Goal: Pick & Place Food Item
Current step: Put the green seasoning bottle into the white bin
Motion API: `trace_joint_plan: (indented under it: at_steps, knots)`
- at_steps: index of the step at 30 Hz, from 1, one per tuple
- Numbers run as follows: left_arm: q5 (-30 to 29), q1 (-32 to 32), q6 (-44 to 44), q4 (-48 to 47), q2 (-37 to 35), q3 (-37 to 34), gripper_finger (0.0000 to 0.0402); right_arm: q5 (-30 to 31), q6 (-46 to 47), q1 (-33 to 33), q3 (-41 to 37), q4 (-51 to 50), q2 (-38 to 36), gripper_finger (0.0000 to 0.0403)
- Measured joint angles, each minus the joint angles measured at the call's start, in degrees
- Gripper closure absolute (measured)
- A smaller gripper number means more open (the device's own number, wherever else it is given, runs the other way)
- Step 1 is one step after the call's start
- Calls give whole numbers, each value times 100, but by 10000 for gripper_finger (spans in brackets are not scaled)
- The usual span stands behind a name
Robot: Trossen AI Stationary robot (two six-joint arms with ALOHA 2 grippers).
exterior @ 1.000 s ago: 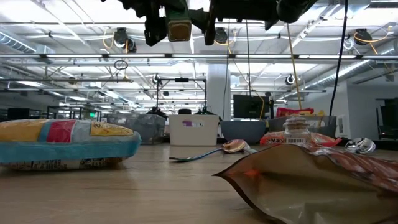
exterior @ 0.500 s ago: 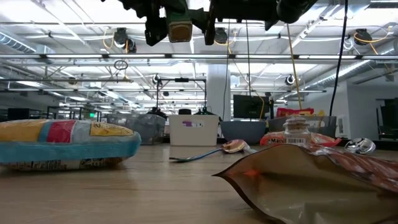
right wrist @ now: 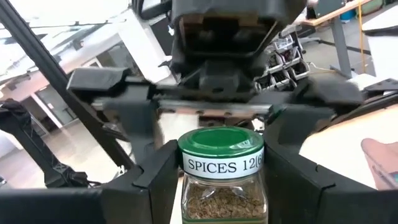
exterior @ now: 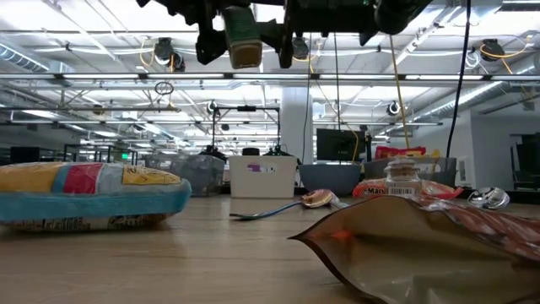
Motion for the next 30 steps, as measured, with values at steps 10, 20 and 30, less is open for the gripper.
trace_joint_plan:
  at_steps: [10, 20, 30]
  knots:
    - [229, 367, 8, -615, -518, 0, 95, -270, 102, -277, 15, 78, -13, 209]
    - [-303, 631, 181, -662, -1154, 0, 111, -348, 106, -552, 20, 200, -22, 209]
    - [-336, 649, 379, -694, -1019, -4, 116, -349, 99, -632, 9, 195, -11, 210]
